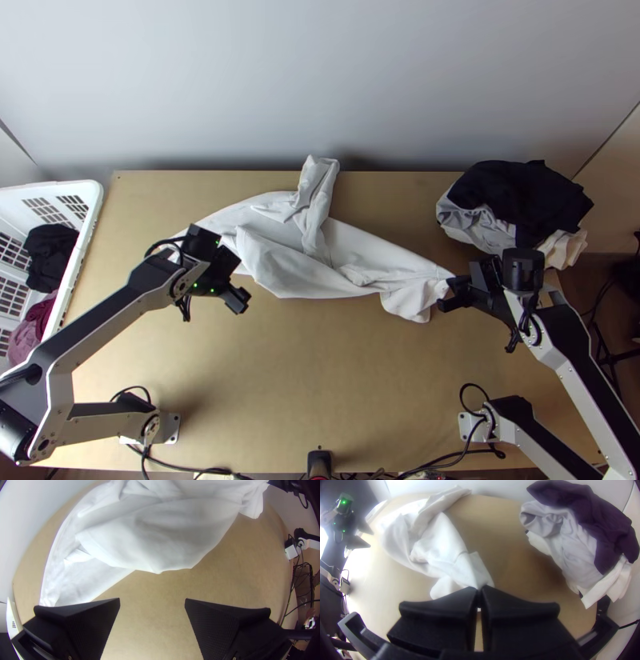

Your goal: Fold the t-shirt

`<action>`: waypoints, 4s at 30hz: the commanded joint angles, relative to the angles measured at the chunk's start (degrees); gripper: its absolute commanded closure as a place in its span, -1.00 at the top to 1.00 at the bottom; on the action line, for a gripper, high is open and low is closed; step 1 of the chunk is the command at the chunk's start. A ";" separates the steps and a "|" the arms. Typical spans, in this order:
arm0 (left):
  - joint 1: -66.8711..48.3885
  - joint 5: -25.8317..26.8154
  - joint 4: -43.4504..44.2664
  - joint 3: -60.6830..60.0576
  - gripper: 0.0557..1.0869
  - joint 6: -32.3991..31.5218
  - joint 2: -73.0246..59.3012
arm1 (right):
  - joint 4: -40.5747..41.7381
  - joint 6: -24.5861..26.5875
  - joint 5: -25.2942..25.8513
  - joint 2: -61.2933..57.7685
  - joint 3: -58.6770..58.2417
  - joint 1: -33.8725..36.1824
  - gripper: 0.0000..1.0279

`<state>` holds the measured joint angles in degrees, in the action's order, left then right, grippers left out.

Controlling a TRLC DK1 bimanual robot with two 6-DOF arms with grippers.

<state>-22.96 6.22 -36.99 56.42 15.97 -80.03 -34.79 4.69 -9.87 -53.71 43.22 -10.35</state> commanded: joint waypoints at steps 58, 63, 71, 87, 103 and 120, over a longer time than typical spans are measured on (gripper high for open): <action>0.02 10.74 -30.24 36.74 -0.93 8.82 -22.01 | -6.17 -1.61 0.02 1.68 7.23 -0.81 -0.95; 0.64 11.01 -25.50 55.11 -0.93 4.78 -38.89 | -6.96 -1.26 0.11 2.03 6.35 -0.55 -0.95; -0.15 11.01 -23.12 71.28 0.23 2.93 -53.56 | -7.58 -1.17 0.11 2.21 5.29 0.59 -0.95; 4.94 20.76 -32.44 67.94 0.87 -3.75 -40.82 | -7.67 -1.88 -0.06 3.53 2.22 1.12 -0.95; -2.53 9.69 -4.32 23.56 0.74 -5.33 -8.21 | -6.96 -2.14 -0.50 5.37 0.46 1.56 -0.95; -7.54 0.02 18.01 2.73 0.68 -10.87 -8.21 | -6.52 -1.70 -0.41 4.93 1.07 1.74 -0.95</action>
<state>-29.08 10.02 -26.92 65.49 7.42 -87.09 -41.56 2.59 -10.35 -48.47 44.21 -8.71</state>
